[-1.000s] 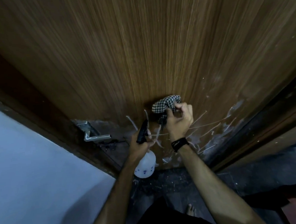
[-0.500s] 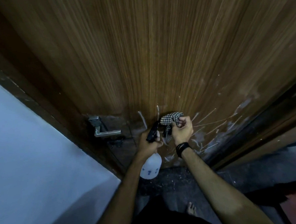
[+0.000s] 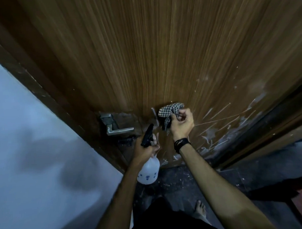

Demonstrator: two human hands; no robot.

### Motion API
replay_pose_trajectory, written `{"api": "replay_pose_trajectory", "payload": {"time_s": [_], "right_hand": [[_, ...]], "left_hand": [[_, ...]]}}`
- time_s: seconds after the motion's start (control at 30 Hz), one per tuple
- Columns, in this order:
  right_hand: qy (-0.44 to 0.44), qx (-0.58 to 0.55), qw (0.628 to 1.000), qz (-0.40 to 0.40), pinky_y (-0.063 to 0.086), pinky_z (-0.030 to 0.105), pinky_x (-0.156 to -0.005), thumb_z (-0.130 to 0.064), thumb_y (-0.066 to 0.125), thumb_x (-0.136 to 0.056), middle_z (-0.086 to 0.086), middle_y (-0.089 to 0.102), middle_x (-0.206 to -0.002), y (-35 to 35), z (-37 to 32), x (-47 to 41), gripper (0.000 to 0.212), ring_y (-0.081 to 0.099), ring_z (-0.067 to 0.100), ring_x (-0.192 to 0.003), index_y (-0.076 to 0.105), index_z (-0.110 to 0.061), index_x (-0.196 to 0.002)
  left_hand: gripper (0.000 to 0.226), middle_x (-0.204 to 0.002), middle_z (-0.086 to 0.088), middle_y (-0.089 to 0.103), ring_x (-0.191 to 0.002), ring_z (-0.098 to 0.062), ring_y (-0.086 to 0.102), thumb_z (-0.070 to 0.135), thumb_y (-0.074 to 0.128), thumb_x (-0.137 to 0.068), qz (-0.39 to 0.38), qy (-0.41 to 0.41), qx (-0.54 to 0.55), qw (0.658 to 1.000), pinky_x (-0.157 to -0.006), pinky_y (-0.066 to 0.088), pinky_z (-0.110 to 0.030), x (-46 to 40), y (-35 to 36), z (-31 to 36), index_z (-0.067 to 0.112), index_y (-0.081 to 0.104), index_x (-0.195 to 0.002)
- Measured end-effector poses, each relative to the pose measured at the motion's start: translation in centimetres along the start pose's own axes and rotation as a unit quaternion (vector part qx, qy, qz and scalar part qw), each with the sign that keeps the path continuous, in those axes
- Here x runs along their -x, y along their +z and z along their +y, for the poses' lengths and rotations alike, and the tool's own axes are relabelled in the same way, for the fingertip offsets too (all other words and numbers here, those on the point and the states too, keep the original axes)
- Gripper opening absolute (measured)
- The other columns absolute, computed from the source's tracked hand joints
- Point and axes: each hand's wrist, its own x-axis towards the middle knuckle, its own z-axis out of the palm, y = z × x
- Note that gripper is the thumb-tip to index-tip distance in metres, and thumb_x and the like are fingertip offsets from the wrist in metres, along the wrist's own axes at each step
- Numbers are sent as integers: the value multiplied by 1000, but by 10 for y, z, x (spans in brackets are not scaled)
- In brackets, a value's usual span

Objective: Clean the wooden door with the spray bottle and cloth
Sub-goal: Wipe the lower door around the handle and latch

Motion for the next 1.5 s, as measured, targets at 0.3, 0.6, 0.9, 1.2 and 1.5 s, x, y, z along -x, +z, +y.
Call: {"api": "replay_pose_trajectory", "payload": {"time_s": [0.3,0.6,0.9,1.2,1.5], "right_hand": [[103,-26,994,-6,38,9,-56,5,78,-79,4,53,-78,8,7,10,28,45,4,-62,56,-11,-83],[123,-22,992,-28,39,5,-56,6,75,-82,3,51,-76,4,15,15,27,46,11,-66,53,-9,-86],[26,-84,994,-70,44,18,-60,3,79,-78,-9,51,-76,40,-32,28,46,47,4,-65,48,-31,-77],[158,-34,983,-85,36,19,-61,20,68,-74,-6,40,-68,54,28,52,49,39,1,-60,44,-22,-66],[-51,-26,996,-74,47,22,-67,2,79,-73,1,59,-86,52,-29,51,36,56,13,-72,53,-22,-81]], "left_hand": [[24,-71,-10,57,-46,-8,54,-19,61,-87,-40,-1,-12,999,-45,42,-20,5,-10,2,4,56,-83],[26,-64,-2,58,-51,-8,56,-21,62,-76,-31,-4,-45,999,-59,46,-25,-4,-5,-7,5,60,-80],[37,-75,-1,59,-67,-19,57,-15,63,-89,43,-48,38,997,-49,45,-19,-1,-20,-22,21,57,-81],[31,-77,-5,62,-62,-8,57,-20,64,-84,44,-12,-6,999,-57,42,-20,7,-41,-29,11,60,-80],[34,-70,-2,59,-46,-1,58,-20,54,-89,109,-58,58,991,-41,40,-19,2,-62,-9,11,59,-78]]}}
